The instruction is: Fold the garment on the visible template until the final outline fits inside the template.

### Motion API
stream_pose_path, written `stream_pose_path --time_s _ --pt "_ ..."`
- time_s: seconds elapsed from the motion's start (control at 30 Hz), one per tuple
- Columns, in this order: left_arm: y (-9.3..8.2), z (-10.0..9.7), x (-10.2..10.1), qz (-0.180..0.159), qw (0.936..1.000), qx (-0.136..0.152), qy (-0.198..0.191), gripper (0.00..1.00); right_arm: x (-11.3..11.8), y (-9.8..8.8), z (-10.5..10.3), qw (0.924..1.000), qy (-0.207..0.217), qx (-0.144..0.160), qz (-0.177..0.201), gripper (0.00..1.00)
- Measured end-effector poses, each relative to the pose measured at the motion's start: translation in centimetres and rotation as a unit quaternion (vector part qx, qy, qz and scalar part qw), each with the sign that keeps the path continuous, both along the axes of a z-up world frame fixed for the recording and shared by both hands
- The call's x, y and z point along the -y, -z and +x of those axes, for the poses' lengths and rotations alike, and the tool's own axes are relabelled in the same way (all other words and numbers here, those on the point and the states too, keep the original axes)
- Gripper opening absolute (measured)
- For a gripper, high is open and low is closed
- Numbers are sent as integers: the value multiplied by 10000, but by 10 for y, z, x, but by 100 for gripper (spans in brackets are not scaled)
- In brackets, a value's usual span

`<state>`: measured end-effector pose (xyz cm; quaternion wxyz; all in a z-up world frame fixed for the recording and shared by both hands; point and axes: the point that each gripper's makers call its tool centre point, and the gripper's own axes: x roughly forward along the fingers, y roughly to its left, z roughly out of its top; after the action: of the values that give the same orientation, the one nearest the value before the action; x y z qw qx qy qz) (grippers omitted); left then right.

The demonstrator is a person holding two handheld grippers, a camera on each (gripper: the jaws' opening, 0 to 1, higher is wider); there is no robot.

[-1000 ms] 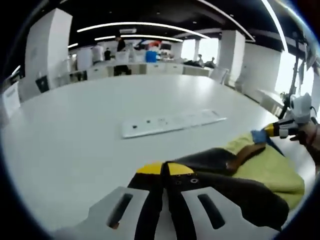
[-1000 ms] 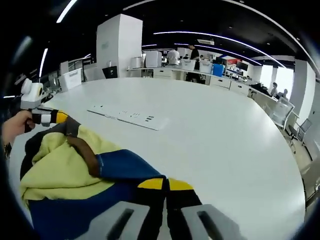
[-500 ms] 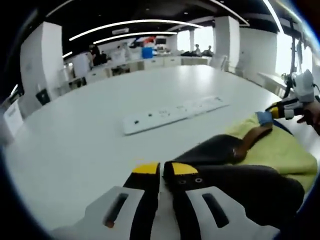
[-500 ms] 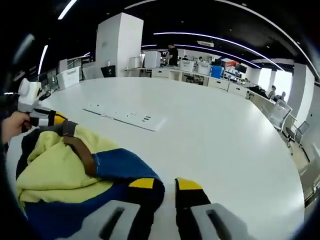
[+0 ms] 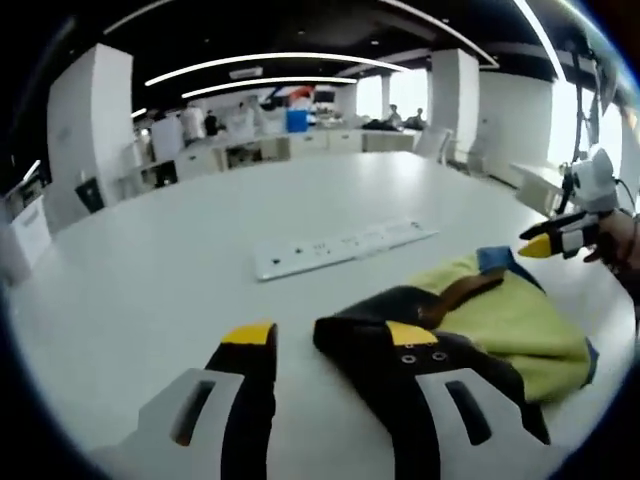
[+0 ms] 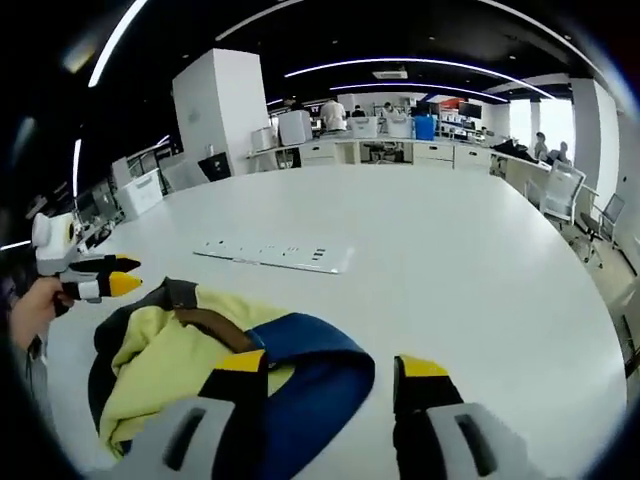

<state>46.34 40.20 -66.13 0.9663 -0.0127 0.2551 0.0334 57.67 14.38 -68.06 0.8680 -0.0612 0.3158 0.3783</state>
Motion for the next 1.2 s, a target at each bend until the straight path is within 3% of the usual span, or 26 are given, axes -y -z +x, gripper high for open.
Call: stream_pose_path --time_s 0.3,0.5,0.87,0.97,1.0,1.2 --pt "10 -19 20 -275 9994 -196 98 38 10 0 -19 9998 48 -188 -43 47" --pt "21 -28 28 -472 9984 -297 32 34 19 12 -37 9980 175 -601 -27 42" --pt "29 -43 45 -475 9980 -406 76 27 26 30 -57 9939 332 -1052 -67 31" --pt "35 -45 47 -603 9971 -453 -26 25 26 34 -62 9942 301 -1009 -218 30" --pt "38 -45 48 -650 9968 -468 -35 25 29 36 -62 9948 267 -885 -423 29" --pt "56 -52 51 -815 9931 -824 -190 17 32 48 -60 9940 178 -640 -875 22"
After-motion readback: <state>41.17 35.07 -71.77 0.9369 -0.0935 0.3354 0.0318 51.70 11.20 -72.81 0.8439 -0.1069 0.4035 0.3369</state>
